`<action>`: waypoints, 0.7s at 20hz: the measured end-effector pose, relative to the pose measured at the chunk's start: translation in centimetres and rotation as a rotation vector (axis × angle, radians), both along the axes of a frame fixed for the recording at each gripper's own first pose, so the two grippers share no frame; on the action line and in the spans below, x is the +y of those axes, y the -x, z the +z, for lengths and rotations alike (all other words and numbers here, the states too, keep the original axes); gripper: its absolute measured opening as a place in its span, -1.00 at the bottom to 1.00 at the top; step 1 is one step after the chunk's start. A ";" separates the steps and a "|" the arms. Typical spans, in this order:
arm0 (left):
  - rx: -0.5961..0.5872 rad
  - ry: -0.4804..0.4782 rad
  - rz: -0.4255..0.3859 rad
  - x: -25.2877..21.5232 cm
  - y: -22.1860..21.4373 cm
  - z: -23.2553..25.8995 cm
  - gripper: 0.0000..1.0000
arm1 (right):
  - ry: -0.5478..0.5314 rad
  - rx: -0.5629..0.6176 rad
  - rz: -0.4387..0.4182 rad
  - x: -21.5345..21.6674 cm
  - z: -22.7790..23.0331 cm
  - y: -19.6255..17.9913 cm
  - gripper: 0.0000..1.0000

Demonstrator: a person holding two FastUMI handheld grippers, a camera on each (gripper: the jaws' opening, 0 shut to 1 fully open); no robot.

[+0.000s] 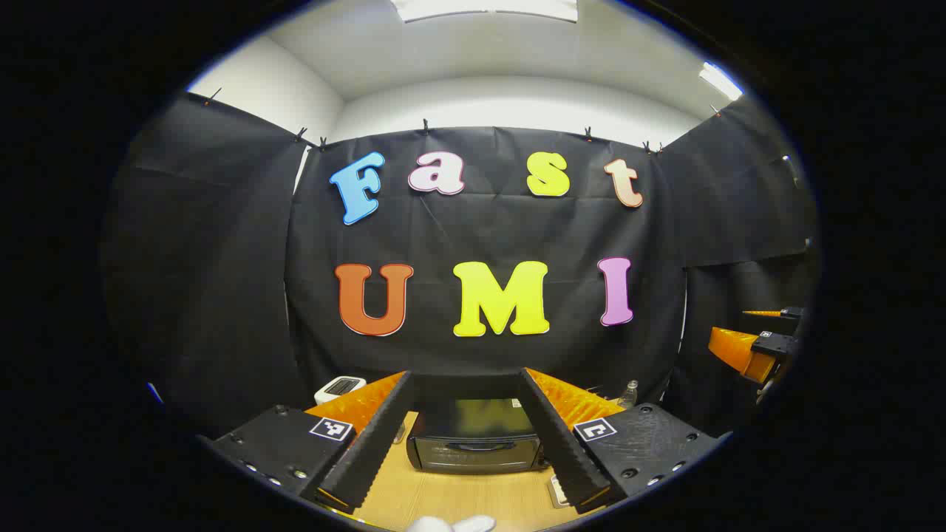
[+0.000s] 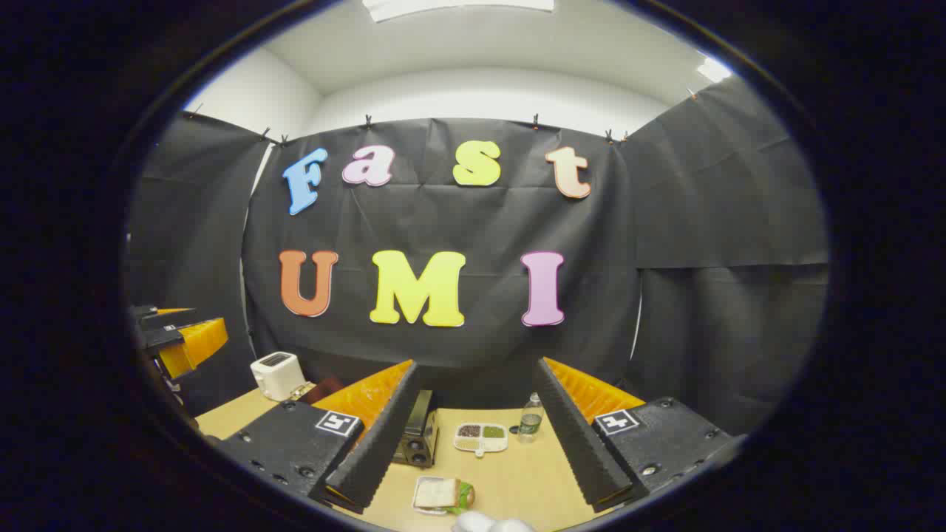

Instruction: Open the electric oven with the left hand, put the food in, and close the electric oven.

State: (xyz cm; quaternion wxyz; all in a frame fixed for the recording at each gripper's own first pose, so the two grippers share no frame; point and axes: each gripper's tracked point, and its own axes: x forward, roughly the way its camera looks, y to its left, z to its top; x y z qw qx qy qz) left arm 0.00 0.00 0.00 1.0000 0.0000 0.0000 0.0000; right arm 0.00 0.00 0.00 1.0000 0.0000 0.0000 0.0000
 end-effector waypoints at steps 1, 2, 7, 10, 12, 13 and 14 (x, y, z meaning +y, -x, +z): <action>0.003 -0.005 0.003 0.1 0.0 0.0 0.86 | 0.003 0.002 -0.001 -0.1 0.0 -0.1 0.94; 0.006 -0.012 0.002 0.1 -0.1 -0.3 0.87 | 0.003 0.001 -0.001 -0.1 -0.1 -0.2 0.94; 0.018 -0.021 0.007 0.0 -0.6 -0.5 0.87 | 0.002 0.011 -0.001 -0.5 -0.6 -0.4 0.94; 0.021 -0.022 0.011 0.0 -0.8 -0.8 0.86 | -0.002 0.015 -0.005 -0.9 -0.8 -0.5 0.94; 0.024 -0.021 0.013 0.0 -1.0 -0.9 0.86 | -0.005 0.017 -0.009 -1.2 -0.9 -0.6 0.94; 0.024 -0.021 0.014 0.0 -1.0 -1.0 0.86 | -0.006 0.019 -0.009 -1.2 -0.9 -0.6 0.94; 0.027 -0.020 0.016 0.1 -1.1 -1.2 0.85 | -0.007 0.018 -0.008 -1.2 -1.0 -0.6 0.94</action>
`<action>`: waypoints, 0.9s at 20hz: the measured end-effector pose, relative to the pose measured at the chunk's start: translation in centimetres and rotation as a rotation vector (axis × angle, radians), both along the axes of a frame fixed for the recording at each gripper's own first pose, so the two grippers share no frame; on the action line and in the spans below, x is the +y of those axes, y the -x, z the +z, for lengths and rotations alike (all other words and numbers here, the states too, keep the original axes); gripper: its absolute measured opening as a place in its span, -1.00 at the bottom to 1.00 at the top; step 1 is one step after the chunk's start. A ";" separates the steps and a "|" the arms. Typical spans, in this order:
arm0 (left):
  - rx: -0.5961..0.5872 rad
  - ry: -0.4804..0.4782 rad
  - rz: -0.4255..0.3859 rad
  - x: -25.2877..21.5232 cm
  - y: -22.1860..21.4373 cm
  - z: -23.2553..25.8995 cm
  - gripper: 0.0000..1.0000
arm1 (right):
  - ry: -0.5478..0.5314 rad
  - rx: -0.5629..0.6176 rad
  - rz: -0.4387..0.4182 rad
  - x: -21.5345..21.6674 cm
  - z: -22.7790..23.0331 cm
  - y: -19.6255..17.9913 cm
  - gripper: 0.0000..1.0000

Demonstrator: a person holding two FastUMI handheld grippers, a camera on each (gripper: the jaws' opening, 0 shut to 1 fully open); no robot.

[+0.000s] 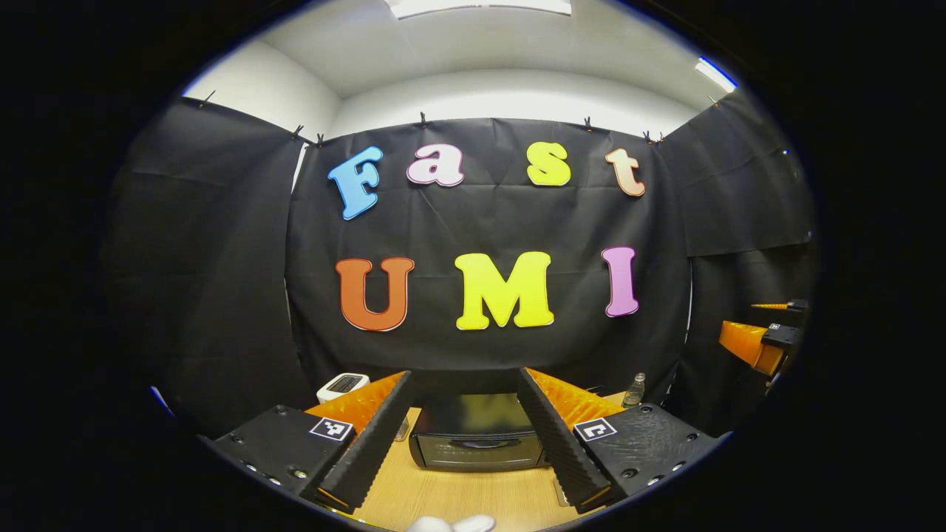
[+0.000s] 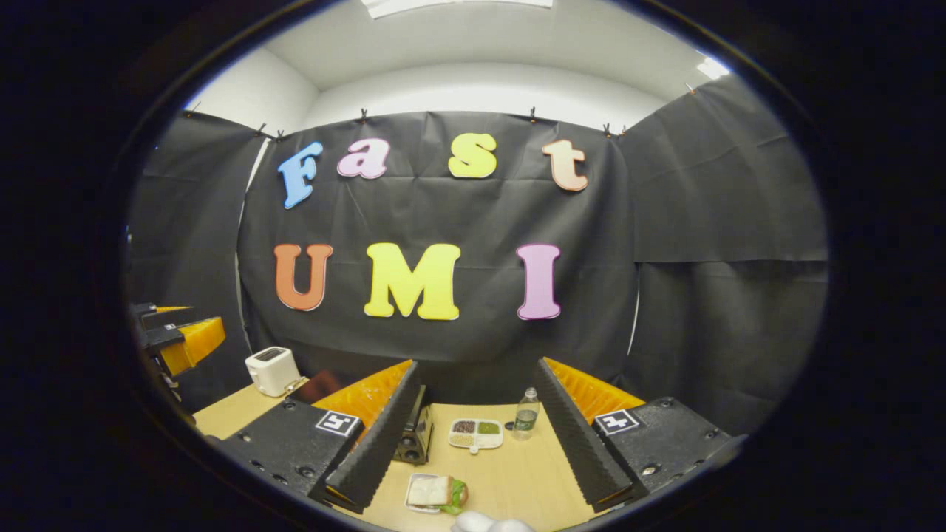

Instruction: Open the electric oven with the left hand, put the food in, and close the electric oven.

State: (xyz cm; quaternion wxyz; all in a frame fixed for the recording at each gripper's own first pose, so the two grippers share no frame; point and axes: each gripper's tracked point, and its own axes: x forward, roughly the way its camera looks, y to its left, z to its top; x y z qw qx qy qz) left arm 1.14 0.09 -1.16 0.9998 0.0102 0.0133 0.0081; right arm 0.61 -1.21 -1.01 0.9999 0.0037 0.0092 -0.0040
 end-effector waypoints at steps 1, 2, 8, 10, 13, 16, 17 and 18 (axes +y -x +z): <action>0.003 -0.001 0.001 0.0 -0.1 -0.2 0.86 | -0.001 -0.002 0.001 -0.1 0.1 0.0 0.94; 0.005 -0.003 0.005 0.1 -0.4 -0.5 0.86 | 0.000 -0.002 0.004 -0.1 0.0 -0.1 0.94; 0.024 0.014 0.001 -0.3 -2.2 -3.9 0.86 | -0.012 -0.041 0.015 -0.9 0.4 0.1 0.94; 0.039 0.015 0.005 -0.2 -3.2 -5.8 0.87 | -0.010 -0.044 0.009 -1.6 0.3 0.4 0.94; 0.056 0.005 0.008 -0.5 -4.4 -8.6 0.86 | 0.001 -0.052 -0.004 -2.9 0.4 0.9 0.94; 0.079 -0.009 -0.003 -1.1 -6.0 -11.9 0.86 | 0.015 -0.052 -0.017 -4.1 0.3 1.7 0.94; 0.075 -0.012 -0.005 -1.2 -6.7 -12.8 0.86 | 0.020 -0.052 -0.017 -4.3 0.2 1.9 0.94; 0.081 -0.014 -0.008 -1.5 -7.2 -13.9 0.87 | 0.026 -0.052 -0.018 -4.5 0.1 2.2 0.94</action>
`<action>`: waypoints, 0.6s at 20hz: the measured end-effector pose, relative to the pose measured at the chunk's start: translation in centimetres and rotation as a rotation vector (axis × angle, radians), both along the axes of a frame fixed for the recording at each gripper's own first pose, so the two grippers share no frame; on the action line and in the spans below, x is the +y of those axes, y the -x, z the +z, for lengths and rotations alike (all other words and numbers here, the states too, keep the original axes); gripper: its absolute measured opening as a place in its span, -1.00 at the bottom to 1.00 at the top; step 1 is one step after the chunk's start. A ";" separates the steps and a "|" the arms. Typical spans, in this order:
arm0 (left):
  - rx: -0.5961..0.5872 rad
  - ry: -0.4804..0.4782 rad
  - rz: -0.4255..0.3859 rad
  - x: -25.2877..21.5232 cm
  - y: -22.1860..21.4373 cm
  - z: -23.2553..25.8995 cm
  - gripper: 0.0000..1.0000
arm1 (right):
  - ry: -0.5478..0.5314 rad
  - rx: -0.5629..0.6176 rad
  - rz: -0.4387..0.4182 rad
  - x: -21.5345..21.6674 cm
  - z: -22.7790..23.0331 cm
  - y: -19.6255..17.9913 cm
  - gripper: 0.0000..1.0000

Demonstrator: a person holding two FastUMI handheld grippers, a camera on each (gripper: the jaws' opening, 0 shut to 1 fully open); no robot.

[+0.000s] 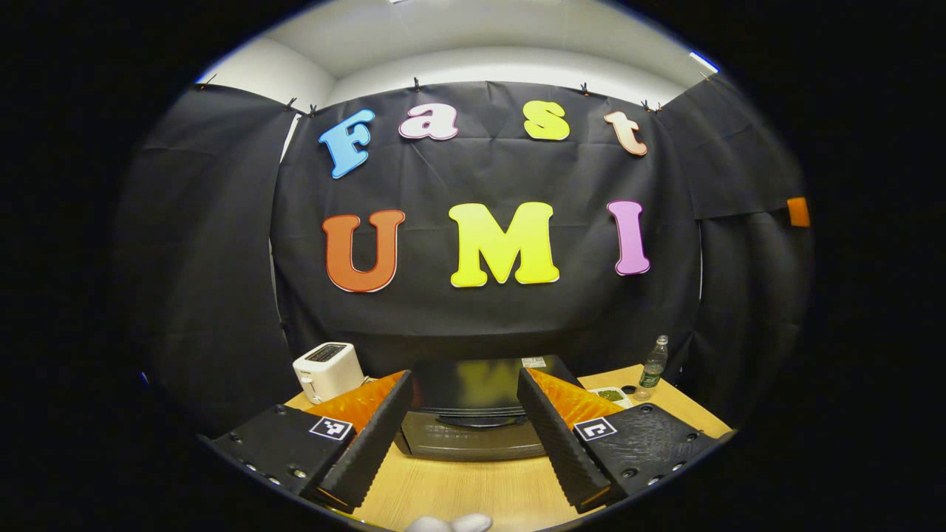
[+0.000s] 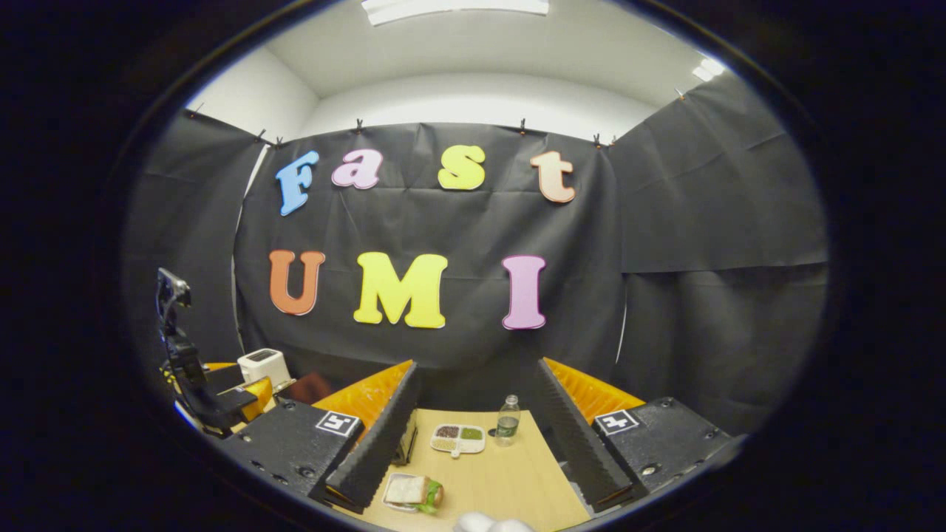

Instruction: Open the electric oven with the left hand, put the food in, and close the electric oven.

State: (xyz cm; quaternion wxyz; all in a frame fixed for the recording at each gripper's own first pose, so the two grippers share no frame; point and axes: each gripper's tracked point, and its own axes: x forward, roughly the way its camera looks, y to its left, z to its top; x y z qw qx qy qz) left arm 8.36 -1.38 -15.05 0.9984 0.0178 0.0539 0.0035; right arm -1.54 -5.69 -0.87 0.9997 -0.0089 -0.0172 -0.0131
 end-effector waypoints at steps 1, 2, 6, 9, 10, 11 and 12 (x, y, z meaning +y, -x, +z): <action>-0.009 0.004 -0.006 -0.3 -0.8 -0.8 0.86 | 0.007 0.006 -0.002 -0.2 -0.2 0.1 0.94; 0.003 0.013 -0.014 -0.8 -1.6 -1.9 0.86 | 0.015 0.016 -0.007 -0.5 -0.6 0.2 1.00; 0.037 0.027 -0.031 -1.9 -4.6 -5.4 0.86 | 0.030 0.057 -0.026 -1.2 -1.9 0.3 1.00; 0.060 0.020 -0.033 -2.6 -7.0 -7.7 0.87 | 0.028 0.093 -0.048 -1.9 -3.1 -0.1 0.94; 0.073 0.016 -0.032 -2.6 -7.8 -8.7 0.87 | 0.025 0.103 -0.055 -2.1 -3.4 -0.2 0.94; 0.088 0.017 -0.036 -2.8 -8.5 -9.8 0.87 | 0.023 0.113 -0.062 -2.2 -3.7 -0.2 0.94; 0.107 0.017 -0.031 -2.9 -9.2 -10.8 0.87 | 0.024 0.119 -0.067 -2.3 -3.8 -0.4 0.94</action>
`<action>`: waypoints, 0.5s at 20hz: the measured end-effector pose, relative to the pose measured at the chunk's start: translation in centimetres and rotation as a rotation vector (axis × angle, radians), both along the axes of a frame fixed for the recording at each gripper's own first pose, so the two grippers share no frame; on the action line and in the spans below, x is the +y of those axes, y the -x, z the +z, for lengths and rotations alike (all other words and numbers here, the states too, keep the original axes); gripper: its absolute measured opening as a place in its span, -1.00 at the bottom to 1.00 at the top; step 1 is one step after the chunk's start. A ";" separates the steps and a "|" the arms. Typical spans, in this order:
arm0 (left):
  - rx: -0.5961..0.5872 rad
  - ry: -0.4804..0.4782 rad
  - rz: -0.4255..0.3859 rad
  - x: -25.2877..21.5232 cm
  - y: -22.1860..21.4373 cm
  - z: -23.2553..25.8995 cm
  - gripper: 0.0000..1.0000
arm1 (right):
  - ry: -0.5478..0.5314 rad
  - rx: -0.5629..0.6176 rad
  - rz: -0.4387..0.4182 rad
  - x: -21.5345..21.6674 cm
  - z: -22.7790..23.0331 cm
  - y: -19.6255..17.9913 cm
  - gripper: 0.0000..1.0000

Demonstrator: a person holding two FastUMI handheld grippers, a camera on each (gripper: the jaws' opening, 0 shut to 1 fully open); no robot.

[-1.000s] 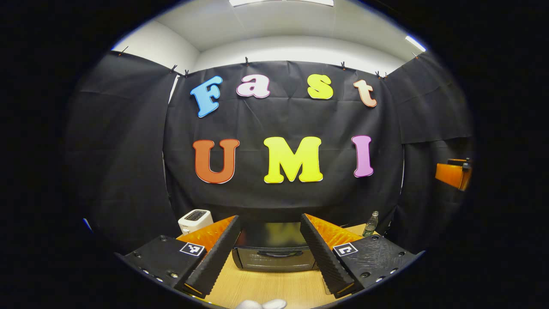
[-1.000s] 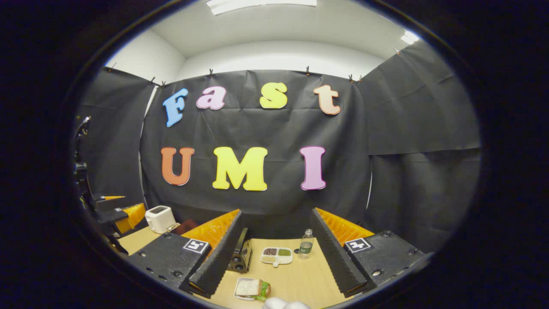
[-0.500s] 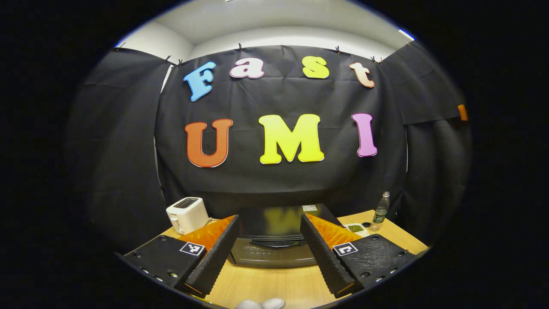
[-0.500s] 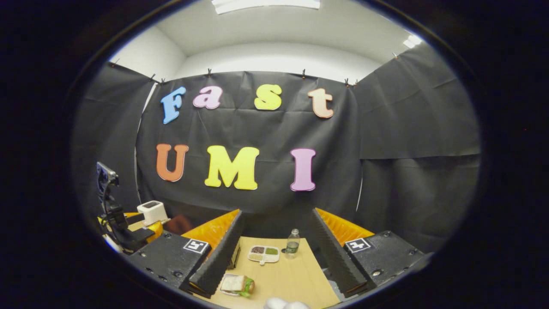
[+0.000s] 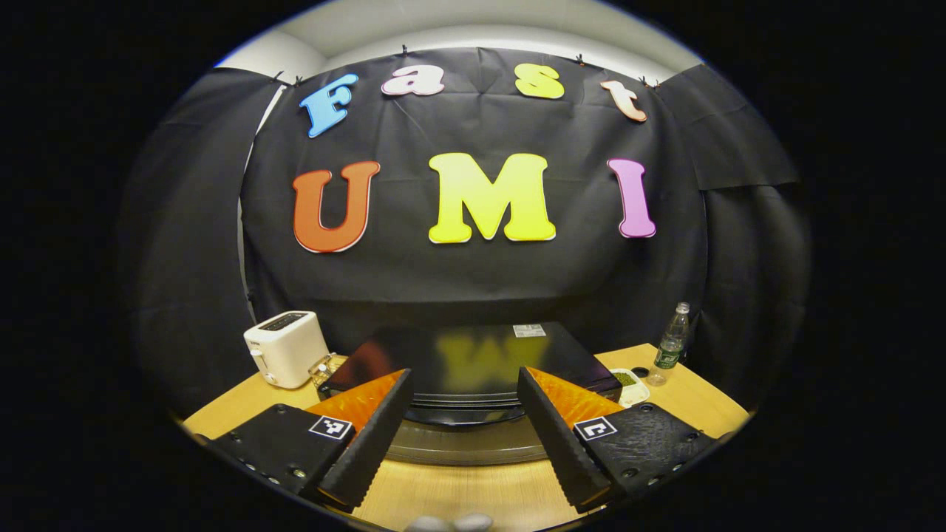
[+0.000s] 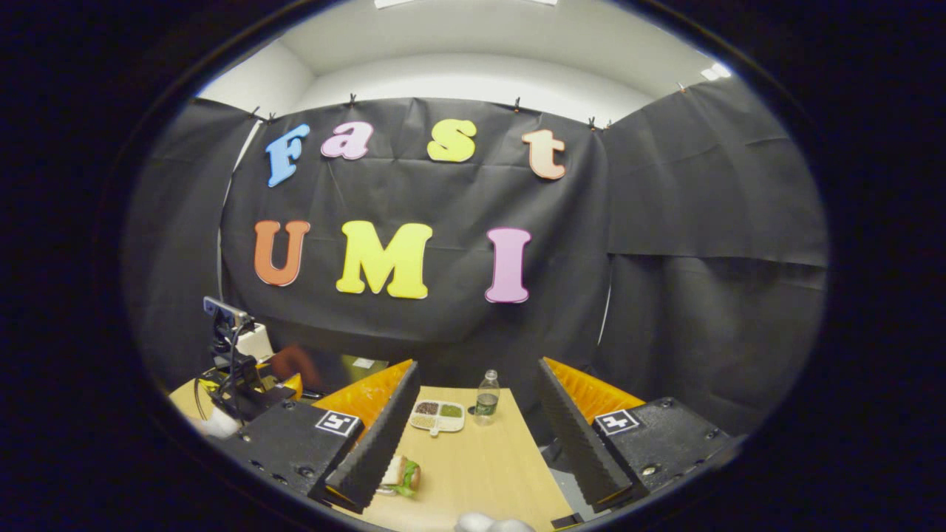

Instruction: Open the electric oven with the left hand, put the food in, and close the electric oven.

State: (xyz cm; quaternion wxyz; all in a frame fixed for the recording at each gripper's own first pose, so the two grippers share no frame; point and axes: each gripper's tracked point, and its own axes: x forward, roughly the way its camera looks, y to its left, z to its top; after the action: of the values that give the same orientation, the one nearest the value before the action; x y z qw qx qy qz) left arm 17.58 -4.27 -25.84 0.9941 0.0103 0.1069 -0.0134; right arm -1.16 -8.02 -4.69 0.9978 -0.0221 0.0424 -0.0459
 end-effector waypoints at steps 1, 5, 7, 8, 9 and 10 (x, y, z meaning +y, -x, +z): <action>0.012 -0.002 0.000 0.1 -0.6 -0.9 0.87 | 0.006 0.007 -0.007 -0.1 -0.2 -0.2 0.96; 0.066 -0.003 0.009 0.2 -2.1 -3.6 0.66 | 0.013 0.029 -0.017 -0.1 -0.7 -0.7 0.96; 0.082 -0.015 0.015 0.4 -2.1 -4.4 0.89 | 0.014 0.034 -0.016 -0.1 -0.9 -1.0 0.96; 0.076 -0.024 0.015 0.5 -2.1 -4.2 0.91 | 0.014 0.036 -0.015 -0.1 -1.0 -1.2 0.96; 0.076 -0.025 0.017 0.5 -2.2 -4.2 0.91 | 0.012 0.038 -0.014 0.0 -1.1 -1.4 0.96; 0.075 -0.023 0.019 0.5 -2.0 -4.4 0.91 | 0.008 0.042 -0.013 0.1 -1.2 -1.5 0.96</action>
State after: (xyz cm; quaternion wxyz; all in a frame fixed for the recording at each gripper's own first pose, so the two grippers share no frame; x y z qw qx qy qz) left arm 19.62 -3.76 -30.29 0.9893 0.0200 0.1444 -0.0033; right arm 0.34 -7.94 -5.92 0.9963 -0.0270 0.0634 -0.0523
